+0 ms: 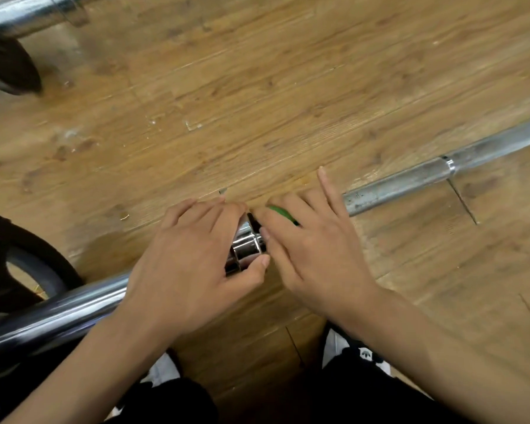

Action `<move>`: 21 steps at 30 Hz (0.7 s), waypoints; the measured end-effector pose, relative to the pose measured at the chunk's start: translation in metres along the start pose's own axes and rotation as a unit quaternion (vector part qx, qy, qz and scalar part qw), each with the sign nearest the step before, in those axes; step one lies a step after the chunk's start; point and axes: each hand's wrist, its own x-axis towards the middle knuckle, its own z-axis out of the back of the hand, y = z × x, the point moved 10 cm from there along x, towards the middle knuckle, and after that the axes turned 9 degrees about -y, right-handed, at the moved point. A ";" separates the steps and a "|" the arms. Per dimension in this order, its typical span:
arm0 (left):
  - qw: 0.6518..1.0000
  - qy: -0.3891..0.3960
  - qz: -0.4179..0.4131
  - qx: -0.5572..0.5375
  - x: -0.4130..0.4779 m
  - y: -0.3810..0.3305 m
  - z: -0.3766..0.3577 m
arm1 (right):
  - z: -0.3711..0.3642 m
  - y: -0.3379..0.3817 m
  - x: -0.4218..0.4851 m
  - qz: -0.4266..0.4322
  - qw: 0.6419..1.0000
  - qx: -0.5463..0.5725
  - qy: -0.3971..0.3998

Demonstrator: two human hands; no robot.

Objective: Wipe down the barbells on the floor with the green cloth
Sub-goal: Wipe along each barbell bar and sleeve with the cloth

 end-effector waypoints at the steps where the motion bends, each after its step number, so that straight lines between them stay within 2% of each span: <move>1: 1.000 -0.002 0.000 -0.003 0.001 0.001 0.000 | 0.002 -0.005 -0.001 0.016 1.000 -0.010 0.002; 3: 1.000 -0.003 0.003 -0.008 0.002 0.003 0.001 | 0.018 -0.047 -0.002 -0.017 0.998 -0.062 -0.023; 6: 1.000 -0.004 0.015 -0.010 0.003 0.005 0.000 | 0.054 -0.137 -0.008 -0.169 0.974 -0.138 -0.054; 9: 1.000 -0.001 0.017 -0.010 0.006 0.005 -0.001 | 0.062 -0.150 -0.013 -0.251 0.954 -0.140 -0.080; 11: 1.000 -0.009 0.021 0.000 0.008 0.006 0.000 | 0.042 -0.099 -0.004 -0.198 0.970 -0.095 -0.100; 14: 0.999 -0.029 0.038 0.024 0.007 0.009 0.004 | 0.002 -0.009 0.000 -0.018 0.999 -0.004 -0.043; 16: 0.998 -0.044 0.041 0.027 0.009 0.010 0.008 | 0.005 -0.021 0.003 0.030 0.999 -0.025 -0.036; 18: 0.997 -0.052 0.044 0.021 0.010 0.013 0.010 | 0.022 -0.076 0.000 -0.024 0.995 -0.057 -0.081; 21: 0.997 -0.065 0.049 0.016 0.013 0.017 0.012 | 0.051 -0.157 -0.010 -0.172 0.972 -0.088 -0.135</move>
